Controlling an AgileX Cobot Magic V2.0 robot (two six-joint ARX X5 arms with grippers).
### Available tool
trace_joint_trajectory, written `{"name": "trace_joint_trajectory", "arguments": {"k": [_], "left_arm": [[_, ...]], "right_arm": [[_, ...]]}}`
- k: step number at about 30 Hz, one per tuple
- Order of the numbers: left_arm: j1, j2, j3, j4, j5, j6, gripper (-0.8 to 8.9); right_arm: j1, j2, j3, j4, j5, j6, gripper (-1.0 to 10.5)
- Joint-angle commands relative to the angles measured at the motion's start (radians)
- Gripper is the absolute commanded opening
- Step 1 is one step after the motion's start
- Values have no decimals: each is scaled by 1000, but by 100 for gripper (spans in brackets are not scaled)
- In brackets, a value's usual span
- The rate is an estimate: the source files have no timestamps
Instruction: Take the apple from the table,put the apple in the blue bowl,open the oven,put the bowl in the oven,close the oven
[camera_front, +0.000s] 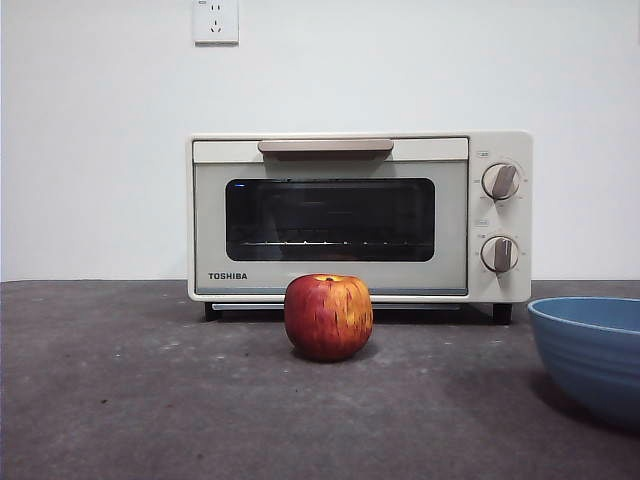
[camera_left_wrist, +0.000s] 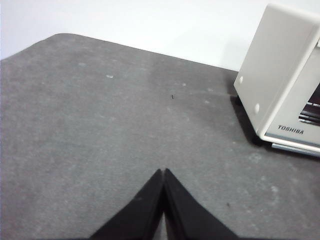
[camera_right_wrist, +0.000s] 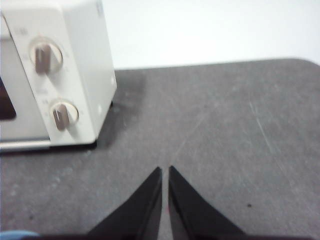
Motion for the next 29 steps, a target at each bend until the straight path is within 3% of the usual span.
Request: {"name": "trace_joint_trajectory", "arguments": {"k": [1,5,9,15,22,29], "left_arm": [[3,1,-24,13,0,-64,7],[3,1,-24,10,1,-99,7],[3,1,-17,-8,10,-163,7],[3,10,57,-100,103,-191,7],[2,121,210,-171,200,-210,7],[-5,327,421,-262,344,-139,7]], "right_arm": [[0,-1,-1,5,-15,51,5],[0,-1,-1,-22,-32,63,5],[0,-1,0,-57,-84,135,5],[0,0,69,-112,-142,198,5],[0,69,243,-220,-167,199,5],[1,287,484,-359,-323,153,5]]}}
